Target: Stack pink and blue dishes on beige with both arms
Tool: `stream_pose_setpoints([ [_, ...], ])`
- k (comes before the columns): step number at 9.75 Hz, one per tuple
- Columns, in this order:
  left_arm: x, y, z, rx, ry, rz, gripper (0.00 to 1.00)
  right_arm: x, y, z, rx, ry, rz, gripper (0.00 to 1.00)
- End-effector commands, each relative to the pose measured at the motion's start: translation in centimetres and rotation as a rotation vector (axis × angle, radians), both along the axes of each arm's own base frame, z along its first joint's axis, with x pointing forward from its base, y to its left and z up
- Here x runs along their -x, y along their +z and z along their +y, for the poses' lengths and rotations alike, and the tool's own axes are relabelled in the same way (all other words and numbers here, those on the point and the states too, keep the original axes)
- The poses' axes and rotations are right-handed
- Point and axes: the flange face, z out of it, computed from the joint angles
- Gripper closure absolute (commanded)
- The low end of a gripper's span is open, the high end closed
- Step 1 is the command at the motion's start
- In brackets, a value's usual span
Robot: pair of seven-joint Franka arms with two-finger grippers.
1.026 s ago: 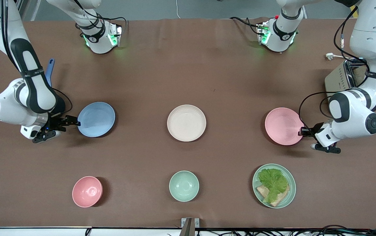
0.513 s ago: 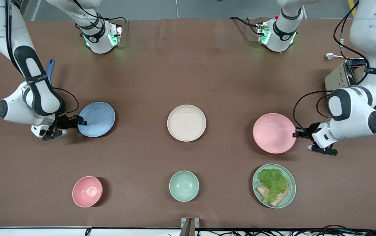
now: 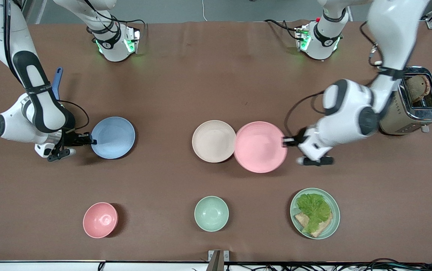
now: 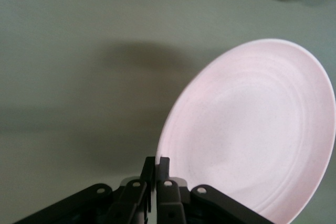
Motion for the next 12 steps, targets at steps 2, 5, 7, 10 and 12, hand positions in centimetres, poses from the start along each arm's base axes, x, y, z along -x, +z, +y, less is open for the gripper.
stream_pose_setpoints([
  [2, 4.2, -5.2, -8.5, -0.041, 0.005, 0.007, 1.0, -3.8, 10.1, -2.4, -0.096, -0.066, 0.087, 0.99],
  [5, 6.9, -8.8, -12.6, -0.1, 0.0, 0.023, 1.0, -6.6, 16.6, -0.1, -0.053, -0.121, 0.172, 0.99],
  [7, 7.0, -10.3, -13.4, -0.104, 0.028, -0.004, 0.99, -7.1, 18.2, 4.8, -0.018, -0.163, 0.203, 0.99],
  [10, 6.1, -9.8, -12.7, -0.107, 0.038, -0.021, 0.01, -7.5, 19.3, 15.4, 0.006, -0.23, 0.238, 0.99],
  [12, 1.5, -1.1, -8.9, -0.098, 0.108, -0.117, 0.0, -7.0, 18.9, 22.4, 0.015, -0.291, 0.243, 0.99],
])
